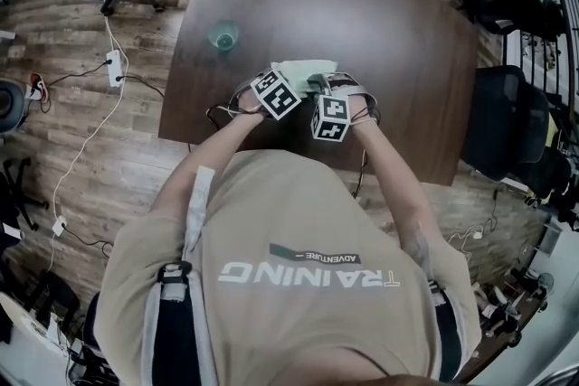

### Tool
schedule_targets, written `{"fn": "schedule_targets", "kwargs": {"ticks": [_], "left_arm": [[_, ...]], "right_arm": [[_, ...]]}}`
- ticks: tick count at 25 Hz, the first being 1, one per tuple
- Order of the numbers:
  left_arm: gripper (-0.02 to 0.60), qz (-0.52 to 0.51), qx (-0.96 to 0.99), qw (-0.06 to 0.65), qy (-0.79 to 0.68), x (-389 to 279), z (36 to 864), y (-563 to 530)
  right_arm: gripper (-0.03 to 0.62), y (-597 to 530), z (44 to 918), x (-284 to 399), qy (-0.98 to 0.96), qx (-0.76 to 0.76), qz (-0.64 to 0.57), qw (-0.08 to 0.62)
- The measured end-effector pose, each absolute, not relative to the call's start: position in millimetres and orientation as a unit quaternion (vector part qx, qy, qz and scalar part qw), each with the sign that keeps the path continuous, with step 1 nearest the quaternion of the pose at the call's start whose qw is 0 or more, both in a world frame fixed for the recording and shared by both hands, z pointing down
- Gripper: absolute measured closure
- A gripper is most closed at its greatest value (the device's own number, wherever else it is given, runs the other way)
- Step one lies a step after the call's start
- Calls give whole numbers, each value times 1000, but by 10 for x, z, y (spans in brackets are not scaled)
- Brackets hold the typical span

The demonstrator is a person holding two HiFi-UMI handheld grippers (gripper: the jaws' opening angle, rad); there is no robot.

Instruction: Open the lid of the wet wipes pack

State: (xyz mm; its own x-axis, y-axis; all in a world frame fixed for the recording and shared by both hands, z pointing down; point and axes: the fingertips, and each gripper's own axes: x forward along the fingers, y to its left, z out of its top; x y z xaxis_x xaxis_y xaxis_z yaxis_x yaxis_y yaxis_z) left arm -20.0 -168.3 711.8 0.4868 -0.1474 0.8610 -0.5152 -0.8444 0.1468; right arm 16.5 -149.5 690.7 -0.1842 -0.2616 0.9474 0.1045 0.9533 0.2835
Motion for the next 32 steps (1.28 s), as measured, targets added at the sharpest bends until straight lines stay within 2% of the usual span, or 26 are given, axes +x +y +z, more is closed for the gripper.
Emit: {"fn": "schedule_targets", "kwargs": {"ticks": [3, 5, 15, 23, 32], "left_arm": [[572, 494, 837, 140, -189, -193, 7139, -1666], [572, 498, 836, 134, -186, -185, 7151, -1654], [572, 507, 833, 154, -159, -133, 7155, -1661], [572, 509, 835, 138, -157, -135, 7163, -1658], [572, 492, 840, 179, -143, -159, 7159, -1667]], "right_arm": [[471, -1511, 6892, 156, -751, 44, -144, 643], [471, -1520, 6895, 171, -751, 45, -139, 644], [471, -1555, 6809, 172, -746, 30, -158, 646], [473, -1645, 6646, 156, -748, 19, -153, 646], [473, -1705, 6576, 154, -762, 20, -109, 637]]}}
